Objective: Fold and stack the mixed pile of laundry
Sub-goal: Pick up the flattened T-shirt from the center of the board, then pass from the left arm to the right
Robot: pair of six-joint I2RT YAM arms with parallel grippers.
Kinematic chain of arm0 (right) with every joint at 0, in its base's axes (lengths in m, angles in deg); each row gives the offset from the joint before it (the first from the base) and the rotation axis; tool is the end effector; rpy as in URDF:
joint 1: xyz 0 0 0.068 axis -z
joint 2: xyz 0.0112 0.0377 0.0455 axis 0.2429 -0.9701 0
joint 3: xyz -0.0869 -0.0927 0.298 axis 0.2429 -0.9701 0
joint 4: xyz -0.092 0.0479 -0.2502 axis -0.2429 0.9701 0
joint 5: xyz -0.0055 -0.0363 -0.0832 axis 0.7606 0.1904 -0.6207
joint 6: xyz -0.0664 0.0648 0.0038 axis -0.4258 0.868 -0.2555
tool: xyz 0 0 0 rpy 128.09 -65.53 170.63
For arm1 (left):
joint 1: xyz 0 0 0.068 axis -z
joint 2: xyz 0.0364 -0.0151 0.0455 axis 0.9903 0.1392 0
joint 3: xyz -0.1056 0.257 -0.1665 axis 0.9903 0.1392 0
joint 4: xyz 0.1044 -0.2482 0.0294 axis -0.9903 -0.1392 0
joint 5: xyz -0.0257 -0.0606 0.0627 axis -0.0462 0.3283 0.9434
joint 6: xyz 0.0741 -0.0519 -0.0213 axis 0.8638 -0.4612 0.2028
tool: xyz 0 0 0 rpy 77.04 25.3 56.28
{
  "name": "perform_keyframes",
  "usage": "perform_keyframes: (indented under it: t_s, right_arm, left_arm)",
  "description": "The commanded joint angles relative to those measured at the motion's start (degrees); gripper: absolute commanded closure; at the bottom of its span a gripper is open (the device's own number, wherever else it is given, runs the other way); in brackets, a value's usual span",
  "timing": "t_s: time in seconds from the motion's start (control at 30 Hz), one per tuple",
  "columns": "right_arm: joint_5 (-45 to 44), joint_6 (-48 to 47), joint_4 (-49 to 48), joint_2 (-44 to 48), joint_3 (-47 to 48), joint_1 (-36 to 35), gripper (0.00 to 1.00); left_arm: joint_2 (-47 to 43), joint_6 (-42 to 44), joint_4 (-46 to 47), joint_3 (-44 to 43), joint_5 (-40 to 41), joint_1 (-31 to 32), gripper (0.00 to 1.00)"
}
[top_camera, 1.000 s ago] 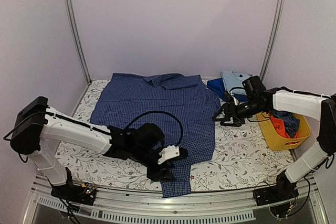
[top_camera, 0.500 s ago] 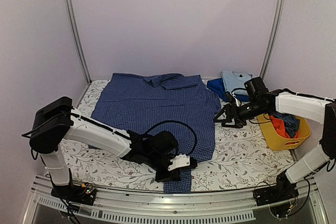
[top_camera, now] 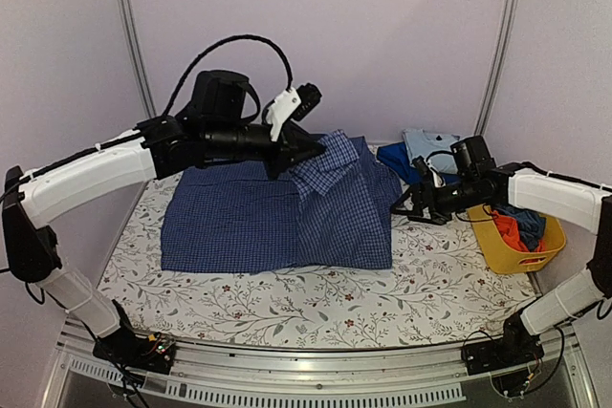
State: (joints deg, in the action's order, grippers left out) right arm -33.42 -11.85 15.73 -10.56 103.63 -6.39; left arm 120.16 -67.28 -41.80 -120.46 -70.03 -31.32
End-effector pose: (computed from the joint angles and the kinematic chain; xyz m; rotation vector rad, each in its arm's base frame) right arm 0.2744 0.1566 0.2529 -0.3431 2.4941 1.0962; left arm 0.2426 -0.3362 0.4027 1.2254 1.5956 -0.7365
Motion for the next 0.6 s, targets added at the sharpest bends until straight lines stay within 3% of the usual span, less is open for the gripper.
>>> perform_keyframes:
  t_s: [0.0, 0.13, 0.37, 0.57]
  right_arm:
    - [-4.4, -1.5, -9.1, 9.0, -5.9, 0.3, 0.17]
    - [-6.0, -5.1, -26.7, 19.9, -15.9, -0.1, 0.11]
    - [-8.1, -19.3, -26.0, 14.5, -16.2, -6.8, 0.15]
    - [-5.3, -23.8, -27.6, 7.5, -12.5, -7.9, 0.15]
  left_arm:
    - [1.1, 1.2, -2.0, -3.1, -2.7, -3.4, 1.0]
    - [1.1, 1.8, -1.7, -5.2, -6.6, -6.6, 1.0]
    - [-1.9, 4.6, -1.0, -6.0, -10.1, -8.9, 1.0]
    - [-3.8, 6.6, -2.5, -6.0, -14.2, -9.3, 1.0]
